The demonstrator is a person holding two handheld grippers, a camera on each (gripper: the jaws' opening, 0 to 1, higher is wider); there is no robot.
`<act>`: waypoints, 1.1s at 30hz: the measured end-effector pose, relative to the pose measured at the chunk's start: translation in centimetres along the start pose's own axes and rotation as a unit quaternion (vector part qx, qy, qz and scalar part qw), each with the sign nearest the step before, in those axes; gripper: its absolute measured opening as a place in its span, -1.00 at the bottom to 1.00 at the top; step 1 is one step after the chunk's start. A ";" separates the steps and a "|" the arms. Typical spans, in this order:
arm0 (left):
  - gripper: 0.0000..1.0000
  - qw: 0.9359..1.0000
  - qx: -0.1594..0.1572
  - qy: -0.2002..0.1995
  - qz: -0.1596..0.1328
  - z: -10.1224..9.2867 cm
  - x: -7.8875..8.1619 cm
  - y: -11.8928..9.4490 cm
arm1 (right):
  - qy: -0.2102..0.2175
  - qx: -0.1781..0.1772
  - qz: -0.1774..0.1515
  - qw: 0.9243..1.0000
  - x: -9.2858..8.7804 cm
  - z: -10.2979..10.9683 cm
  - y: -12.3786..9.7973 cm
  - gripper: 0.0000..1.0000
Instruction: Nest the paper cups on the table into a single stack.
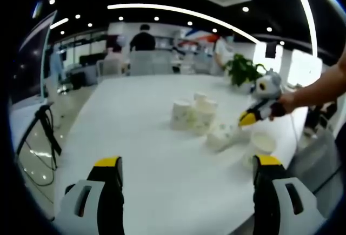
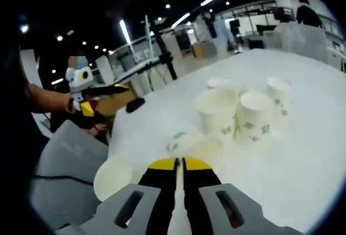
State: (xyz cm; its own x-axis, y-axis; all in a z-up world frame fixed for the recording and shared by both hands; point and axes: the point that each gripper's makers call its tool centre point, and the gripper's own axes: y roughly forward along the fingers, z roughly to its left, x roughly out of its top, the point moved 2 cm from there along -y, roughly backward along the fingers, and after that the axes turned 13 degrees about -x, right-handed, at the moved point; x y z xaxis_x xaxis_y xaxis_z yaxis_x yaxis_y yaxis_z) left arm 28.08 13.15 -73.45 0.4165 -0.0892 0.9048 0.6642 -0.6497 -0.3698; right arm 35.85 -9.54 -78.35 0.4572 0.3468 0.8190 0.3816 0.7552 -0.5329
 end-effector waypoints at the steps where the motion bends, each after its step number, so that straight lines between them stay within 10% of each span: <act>1: 0.97 1.000 0.000 -0.001 0.000 0.0 0.0 0.0 | -0.002 0.000 0.000 1.000 0.2 0.1 -0.1 -1.00; 33: 0.97 1.000 -0.001 0.008 -0.011 -0.1 0.9 0.0 | -0.056 -0.041 0.037 0.997 2.5 -0.3 -2.3 -1.00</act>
State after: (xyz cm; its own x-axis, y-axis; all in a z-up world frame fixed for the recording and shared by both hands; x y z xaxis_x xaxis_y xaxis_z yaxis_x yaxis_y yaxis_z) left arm 28.44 13.01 -72.63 0.3910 -0.0870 0.9163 0.6719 -0.6534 -0.3488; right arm 36.35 -10.59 -75.19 0.3960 0.4629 0.7930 0.4166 0.6791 -0.6044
